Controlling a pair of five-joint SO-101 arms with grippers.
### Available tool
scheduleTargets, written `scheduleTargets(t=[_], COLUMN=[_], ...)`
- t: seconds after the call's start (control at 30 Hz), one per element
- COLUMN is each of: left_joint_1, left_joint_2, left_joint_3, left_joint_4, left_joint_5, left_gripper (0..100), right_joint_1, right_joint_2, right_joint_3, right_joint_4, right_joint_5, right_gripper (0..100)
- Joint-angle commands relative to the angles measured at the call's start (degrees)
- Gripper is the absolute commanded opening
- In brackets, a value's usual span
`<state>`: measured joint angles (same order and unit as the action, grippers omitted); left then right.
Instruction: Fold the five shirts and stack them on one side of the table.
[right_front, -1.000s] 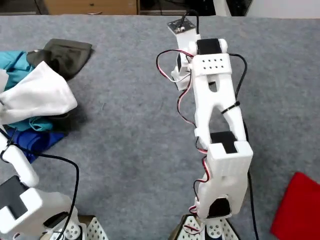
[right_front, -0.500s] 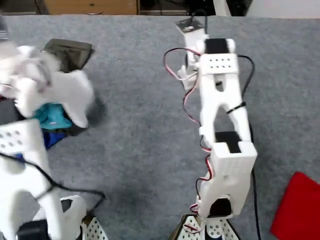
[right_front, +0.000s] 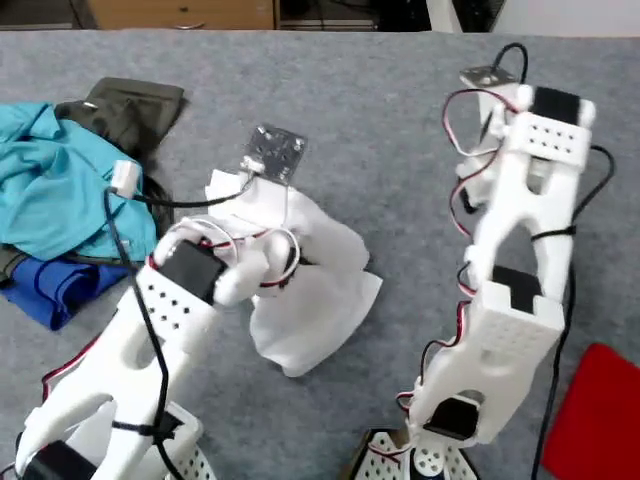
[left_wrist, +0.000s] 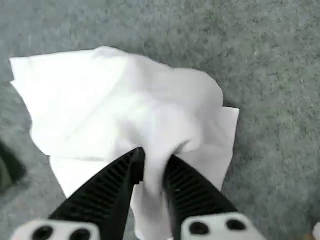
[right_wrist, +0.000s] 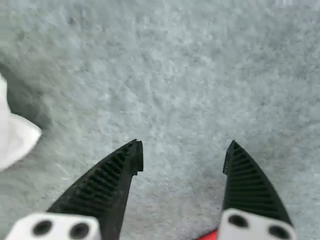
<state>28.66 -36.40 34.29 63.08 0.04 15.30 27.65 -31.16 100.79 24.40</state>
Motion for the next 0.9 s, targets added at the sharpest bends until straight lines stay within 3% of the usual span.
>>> scheduleTargets(t=[0.0, 0.07, 0.17, 0.23, 0.43, 0.53, 0.7, 0.87], left_joint_1=[0.7, -1.5, -7.0, -14.9, -44.0, -53.7, -60.4, -60.7], left_joint_2=[-0.2, -0.2, -0.2, -0.2, 0.3, 0.4, -0.1, -0.1], left_joint_3=[-2.4, -6.9, -14.9, -19.3, -19.3, -11.7, 3.4, 10.4], left_joint_4=[5.3, 12.1, 19.7, 22.9, 24.1, 19.8, 9.7, 7.4], left_joint_5=[6.0, 6.9, 6.5, 6.5, 6.5, 6.5, 6.5, 6.4], left_gripper=[26, 34, 33, 32, 28, 23, 18, 15], right_joint_1=[1.5, 0.0, -4.8, -9.0, -24.0, -31.2, -39.5, -40.7], right_joint_2=[-0.1, -0.2, -0.4, -0.3, 0.0, 1.2, 10.8, 24.6], right_joint_3=[-1.9, -1.9, -1.9, -1.9, -2.0, -2.4, -6.4, -15.8], right_joint_4=[1.0, 1.2, 1.3, 1.3, 1.3, 1.1, 0.9, 1.1], right_joint_5=[2.5, 2.5, 1.4, 0.2, -2.8, -2.9, -2.9, -5.2], right_gripper=[27.4, 27.4, 27.3, 27.2, 27.1, 27.1, 27.1, 26.0])
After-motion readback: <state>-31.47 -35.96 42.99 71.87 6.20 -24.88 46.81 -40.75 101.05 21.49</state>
